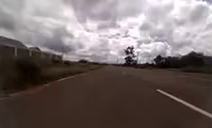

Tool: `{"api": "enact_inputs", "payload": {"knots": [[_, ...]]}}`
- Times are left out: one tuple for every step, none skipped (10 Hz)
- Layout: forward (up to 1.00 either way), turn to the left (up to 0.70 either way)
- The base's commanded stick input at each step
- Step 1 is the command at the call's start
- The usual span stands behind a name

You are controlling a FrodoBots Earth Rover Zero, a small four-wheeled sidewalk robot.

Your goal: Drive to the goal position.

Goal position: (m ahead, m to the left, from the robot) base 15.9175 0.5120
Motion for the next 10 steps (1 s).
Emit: {"api": "enact_inputs", "payload": {"knots": [[1.00,0.00],[1.00,0.00],[1.00,0.00],[1.00,0.00],[1.00,0.00],[1.00,0.00],[1.00,0.00],[1.00,0.00],[1.00,0.00],[1.00,0.00]]}}
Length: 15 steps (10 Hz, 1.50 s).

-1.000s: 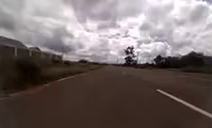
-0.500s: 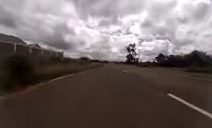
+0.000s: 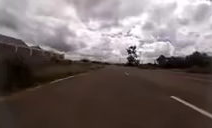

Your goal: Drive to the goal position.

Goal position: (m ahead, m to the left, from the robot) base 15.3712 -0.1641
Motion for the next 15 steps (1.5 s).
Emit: {"api": "enact_inputs", "payload": {"knots": [[1.00,0.00],[1.00,0.00],[1.00,0.00],[1.00,0.00],[1.00,0.00],[1.00,0.00],[1.00,-0.01],[1.00,-0.02],[1.00,-0.01],[1.00,-0.01],[1.00,0.00],[1.00,0.00],[1.00,0.00],[1.00,0.00],[1.00,0.00]]}}
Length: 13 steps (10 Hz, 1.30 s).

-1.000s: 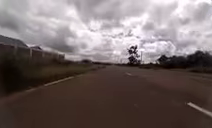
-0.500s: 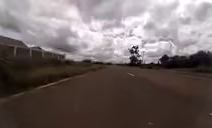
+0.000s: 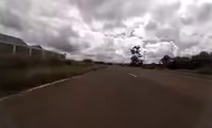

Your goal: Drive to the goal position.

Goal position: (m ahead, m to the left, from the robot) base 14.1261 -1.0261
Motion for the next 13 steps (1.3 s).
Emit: {"api": "enact_inputs", "payload": {"knots": [[1.00,0.00],[1.00,0.00],[1.00,0.00],[1.00,-0.02],[1.00,-0.04],[1.00,-0.19],[1.00,-0.35],[1.00,0.00],[1.00,0.00],[1.00,0.00],[1.00,0.00],[1.00,0.00],[1.00,0.00]]}}
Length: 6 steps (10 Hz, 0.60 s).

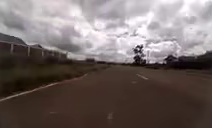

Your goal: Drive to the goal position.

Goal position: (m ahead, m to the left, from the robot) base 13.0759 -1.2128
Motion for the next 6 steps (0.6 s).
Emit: {"api": "enact_inputs", "payload": {"knots": [[1.00,-0.18],[1.00,-0.14],[1.00,-0.10],[1.00,-0.06],[1.00,-0.02],[1.00,0.00]]}}
